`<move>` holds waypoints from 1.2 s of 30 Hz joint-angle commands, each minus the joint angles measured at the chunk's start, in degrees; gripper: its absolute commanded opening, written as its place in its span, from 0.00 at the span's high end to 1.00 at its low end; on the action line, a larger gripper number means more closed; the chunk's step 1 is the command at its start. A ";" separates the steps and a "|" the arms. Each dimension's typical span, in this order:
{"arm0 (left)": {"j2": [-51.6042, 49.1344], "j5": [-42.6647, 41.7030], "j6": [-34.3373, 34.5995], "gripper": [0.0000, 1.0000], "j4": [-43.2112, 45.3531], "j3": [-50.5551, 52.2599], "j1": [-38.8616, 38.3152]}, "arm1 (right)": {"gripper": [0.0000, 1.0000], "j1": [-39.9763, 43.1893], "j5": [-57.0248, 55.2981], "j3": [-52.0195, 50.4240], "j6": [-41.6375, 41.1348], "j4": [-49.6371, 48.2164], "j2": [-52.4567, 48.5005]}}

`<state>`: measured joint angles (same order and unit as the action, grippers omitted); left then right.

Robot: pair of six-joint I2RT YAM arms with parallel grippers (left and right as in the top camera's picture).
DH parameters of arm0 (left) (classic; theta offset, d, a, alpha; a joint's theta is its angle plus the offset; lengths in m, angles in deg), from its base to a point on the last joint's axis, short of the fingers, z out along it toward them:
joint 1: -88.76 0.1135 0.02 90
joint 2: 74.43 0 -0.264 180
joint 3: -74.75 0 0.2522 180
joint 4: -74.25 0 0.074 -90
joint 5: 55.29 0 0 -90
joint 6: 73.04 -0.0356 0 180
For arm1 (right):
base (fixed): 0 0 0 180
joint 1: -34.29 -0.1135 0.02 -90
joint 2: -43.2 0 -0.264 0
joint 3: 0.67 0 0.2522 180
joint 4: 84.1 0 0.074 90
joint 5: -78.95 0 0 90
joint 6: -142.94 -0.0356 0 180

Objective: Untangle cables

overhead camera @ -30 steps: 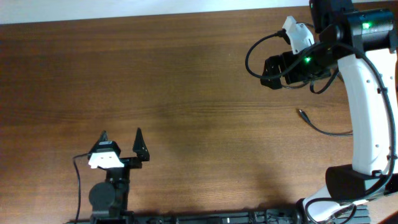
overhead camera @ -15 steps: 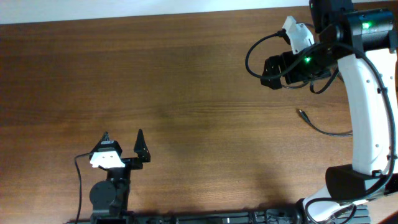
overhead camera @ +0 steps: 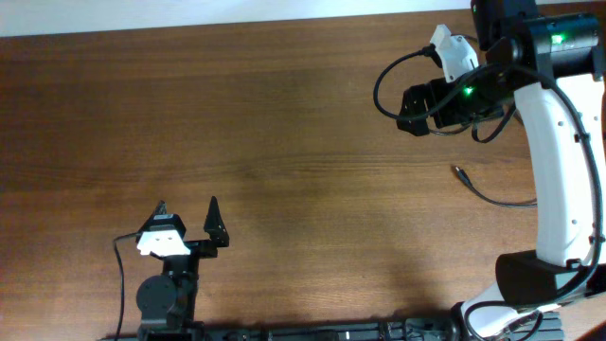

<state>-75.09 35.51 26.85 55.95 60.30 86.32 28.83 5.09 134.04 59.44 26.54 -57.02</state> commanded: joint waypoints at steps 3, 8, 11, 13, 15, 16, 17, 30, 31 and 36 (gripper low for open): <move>0.37 -0.87 -0.17 0.01 -0.28 0.17 0.37 | 0.01 -0.26 0.55 -0.02 0.52 -0.07 1.07; 0.37 -0.90 -0.17 0.01 -0.31 0.17 0.37 | 0.01 -0.26 0.55 -0.02 0.52 -0.07 1.07; 0.37 -0.87 -0.17 0.01 -0.31 0.17 0.37 | 0.01 -0.26 0.55 -0.02 0.52 -0.07 1.07; 0.37 -0.87 -0.17 0.01 -0.28 0.17 0.37 | 0.01 -0.26 0.52 -0.02 0.52 -0.07 1.07; 0.37 -0.87 -0.17 0.01 -0.31 0.17 0.37 | 0.01 -0.26 0.55 -0.02 0.52 -0.07 1.07; 0.37 -0.87 -0.17 0.01 -0.31 0.17 0.37 | 0.01 -0.26 0.55 -0.02 0.52 -0.07 1.07; 0.37 -0.87 -0.17 0.01 -0.31 0.17 0.37 | 0.01 -0.26 0.55 -0.02 0.52 -0.07 1.07; 0.37 -0.87 -0.17 0.01 -0.28 0.17 0.37 | 0.01 -0.26 0.24 -0.02 0.57 -0.02 0.52; 0.37 -0.87 -0.17 0.01 -0.28 0.17 0.37 | 0.01 -0.26 -1.29 -0.02 0.55 -0.02 0.52; 0.37 -0.87 -0.17 0.01 -0.31 0.17 0.37 | 0.01 -0.26 -4.39 -0.02 0.55 -0.02 0.52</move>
<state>-75.09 35.51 26.85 55.95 60.30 86.32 28.83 2.95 134.04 59.42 26.54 -57.02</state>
